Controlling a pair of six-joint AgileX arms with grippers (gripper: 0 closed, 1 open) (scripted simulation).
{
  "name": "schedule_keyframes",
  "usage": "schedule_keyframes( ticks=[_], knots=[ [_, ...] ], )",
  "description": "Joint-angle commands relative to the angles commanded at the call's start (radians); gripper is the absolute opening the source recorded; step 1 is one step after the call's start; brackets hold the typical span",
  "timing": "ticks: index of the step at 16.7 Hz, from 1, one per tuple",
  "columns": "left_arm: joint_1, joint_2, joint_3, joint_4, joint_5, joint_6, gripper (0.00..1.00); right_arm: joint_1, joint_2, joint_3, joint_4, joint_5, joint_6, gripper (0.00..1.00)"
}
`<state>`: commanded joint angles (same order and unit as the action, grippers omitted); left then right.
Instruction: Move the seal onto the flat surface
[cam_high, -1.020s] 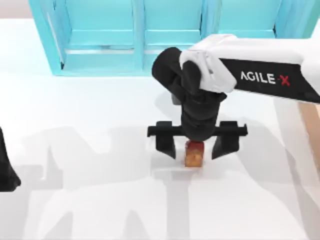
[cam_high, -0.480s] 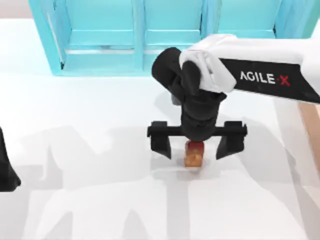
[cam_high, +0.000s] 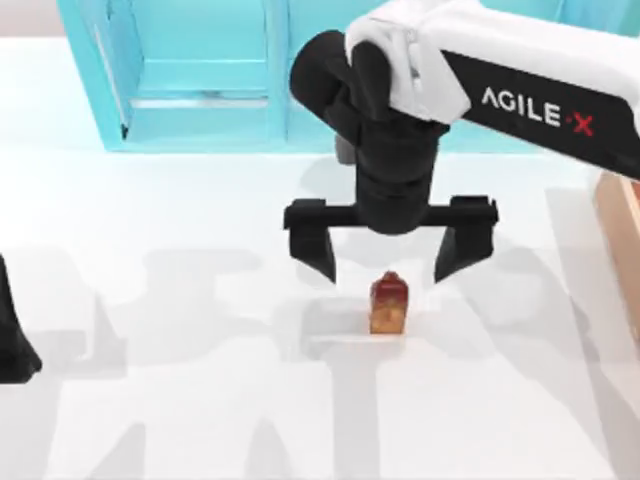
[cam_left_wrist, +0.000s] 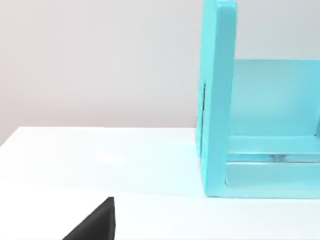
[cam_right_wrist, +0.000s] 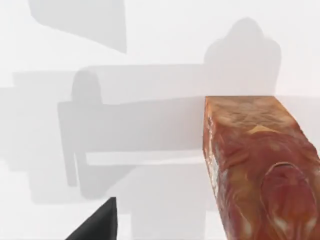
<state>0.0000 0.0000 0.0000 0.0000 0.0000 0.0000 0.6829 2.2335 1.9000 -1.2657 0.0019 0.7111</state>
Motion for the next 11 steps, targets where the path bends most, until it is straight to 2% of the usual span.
schedule_keyframes(
  ticks=[8, 11],
  knots=[
    [0.0, 0.0, 0.0, 0.0, 0.0, 0.0, 1.0, -0.004, -0.023, 0.275, -0.285, 0.002, -0.003, 1.0],
    [0.0, 0.0, 0.0, 0.0, 0.0, 0.0, 1.0, -0.008, -0.038, 0.306, -0.313, 0.003, -0.007, 1.0]
  ],
)
